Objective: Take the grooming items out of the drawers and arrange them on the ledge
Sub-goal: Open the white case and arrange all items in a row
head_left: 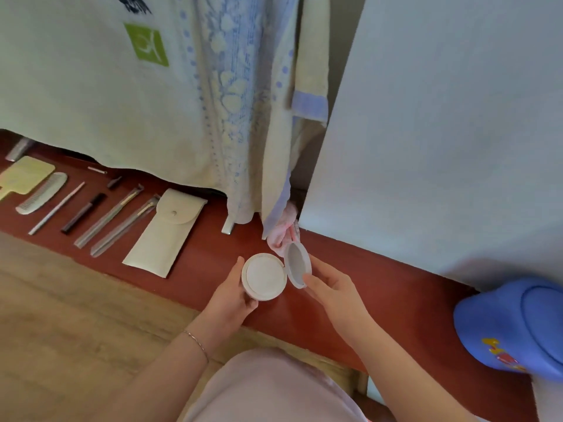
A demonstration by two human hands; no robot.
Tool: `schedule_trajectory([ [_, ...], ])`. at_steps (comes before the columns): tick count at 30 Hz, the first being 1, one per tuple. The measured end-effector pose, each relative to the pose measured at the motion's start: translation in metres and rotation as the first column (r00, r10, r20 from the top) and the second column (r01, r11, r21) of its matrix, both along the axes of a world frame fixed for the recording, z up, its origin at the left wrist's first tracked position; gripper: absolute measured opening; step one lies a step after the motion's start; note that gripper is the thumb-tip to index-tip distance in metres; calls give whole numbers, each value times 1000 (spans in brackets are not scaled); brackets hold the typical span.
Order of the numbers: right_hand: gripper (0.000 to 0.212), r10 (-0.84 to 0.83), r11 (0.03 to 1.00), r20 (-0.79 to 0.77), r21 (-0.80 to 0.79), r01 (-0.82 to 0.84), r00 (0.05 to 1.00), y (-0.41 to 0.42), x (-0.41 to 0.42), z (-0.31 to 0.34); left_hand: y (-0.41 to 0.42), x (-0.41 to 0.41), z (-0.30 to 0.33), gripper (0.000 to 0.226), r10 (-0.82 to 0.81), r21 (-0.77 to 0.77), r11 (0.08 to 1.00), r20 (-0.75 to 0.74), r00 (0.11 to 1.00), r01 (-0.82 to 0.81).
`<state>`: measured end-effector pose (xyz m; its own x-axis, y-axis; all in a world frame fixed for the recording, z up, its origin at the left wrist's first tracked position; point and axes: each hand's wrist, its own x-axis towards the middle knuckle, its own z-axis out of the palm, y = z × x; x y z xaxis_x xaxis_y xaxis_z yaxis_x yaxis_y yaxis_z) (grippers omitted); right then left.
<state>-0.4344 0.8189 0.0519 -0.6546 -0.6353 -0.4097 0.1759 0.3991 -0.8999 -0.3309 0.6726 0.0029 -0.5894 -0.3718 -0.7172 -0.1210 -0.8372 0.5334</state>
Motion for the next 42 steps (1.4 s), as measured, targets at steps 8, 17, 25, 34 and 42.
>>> schedule_trajectory([
  [8, 39, 166, 985, -67, 64, -162, 984, -55, 16, -9, -39, 40, -1, 33, 51, -195, 981, 236, 970, -4],
  [17, 38, 140, 987, -74, 96, -132, 987, -100, 30, -28, -66, 62, 3, 23, 146, -417, 909, 294, 945, -11],
  [25, 38, 126, 989, -81, 95, -118, 989, -124, 24, -36, -71, 54, 0, 31, 75, -492, 865, 310, 948, 93],
  [34, 37, 208, 973, -99, 122, -195, 973, -124, 12, -51, -66, 45, 4, 44, 82, -572, 800, 402, 912, 181],
  [42, 36, 246, 961, -140, 167, -222, 959, -129, 12, -45, -78, 44, 0, 56, 33, -535, 822, 388, 921, 196],
])
